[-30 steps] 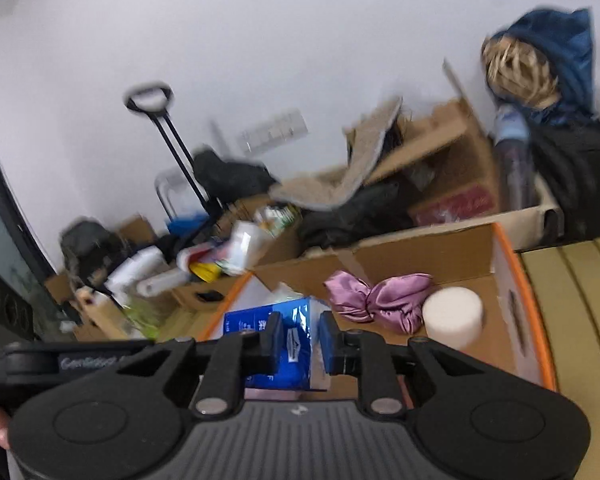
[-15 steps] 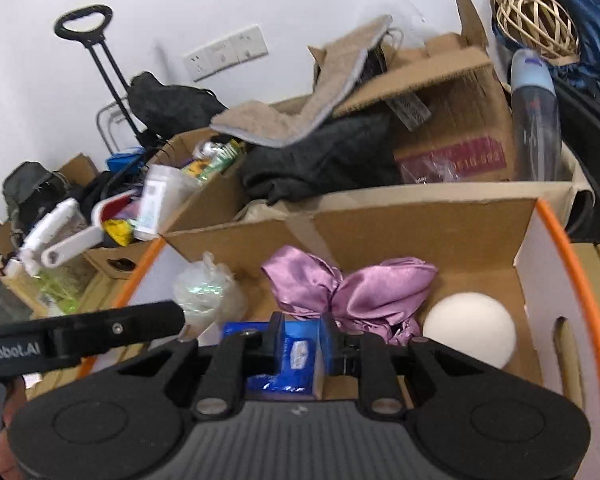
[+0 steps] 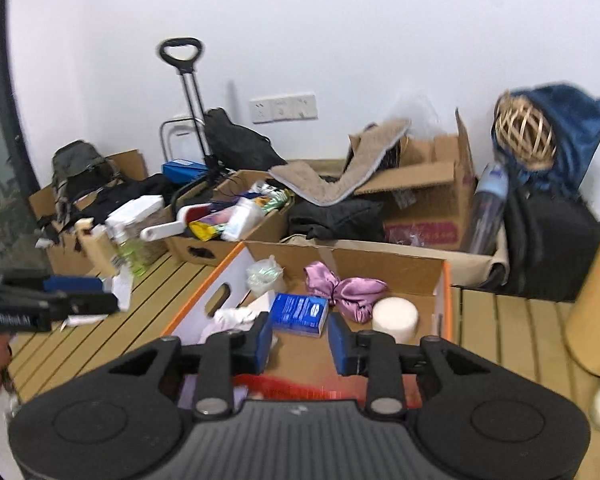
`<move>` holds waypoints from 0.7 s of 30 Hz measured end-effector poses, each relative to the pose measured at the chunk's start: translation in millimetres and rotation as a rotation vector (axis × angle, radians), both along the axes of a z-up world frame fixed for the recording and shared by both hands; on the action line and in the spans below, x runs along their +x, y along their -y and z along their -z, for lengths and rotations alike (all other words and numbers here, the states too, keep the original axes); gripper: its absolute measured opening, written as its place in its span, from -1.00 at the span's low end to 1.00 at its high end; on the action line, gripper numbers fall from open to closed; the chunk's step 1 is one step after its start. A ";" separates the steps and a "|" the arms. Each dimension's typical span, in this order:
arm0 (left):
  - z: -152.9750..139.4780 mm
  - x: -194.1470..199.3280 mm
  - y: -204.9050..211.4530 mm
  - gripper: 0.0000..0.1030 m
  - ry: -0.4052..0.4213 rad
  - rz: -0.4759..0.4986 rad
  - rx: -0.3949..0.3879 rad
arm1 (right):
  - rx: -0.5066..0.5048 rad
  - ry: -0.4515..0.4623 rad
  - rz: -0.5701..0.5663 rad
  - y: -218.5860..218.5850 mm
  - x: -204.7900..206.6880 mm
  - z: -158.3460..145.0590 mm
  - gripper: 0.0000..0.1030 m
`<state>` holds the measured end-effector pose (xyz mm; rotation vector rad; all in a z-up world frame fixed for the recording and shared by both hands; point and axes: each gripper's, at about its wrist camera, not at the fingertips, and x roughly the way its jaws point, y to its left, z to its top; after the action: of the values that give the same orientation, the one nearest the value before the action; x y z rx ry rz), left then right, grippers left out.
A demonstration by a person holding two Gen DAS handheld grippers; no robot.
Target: Organize soft objects
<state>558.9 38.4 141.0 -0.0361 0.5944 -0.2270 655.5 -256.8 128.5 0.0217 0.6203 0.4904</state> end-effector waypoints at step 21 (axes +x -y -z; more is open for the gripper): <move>106.8 -284.8 -14.0 0.69 0.185 -0.179 0.004 | -0.001 0.216 0.014 16.0 -318.2 91.2 0.20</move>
<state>274.1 52.4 34.1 -0.0637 0.4047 -0.0546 337.2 -272.9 37.3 -0.0277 0.4089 0.4721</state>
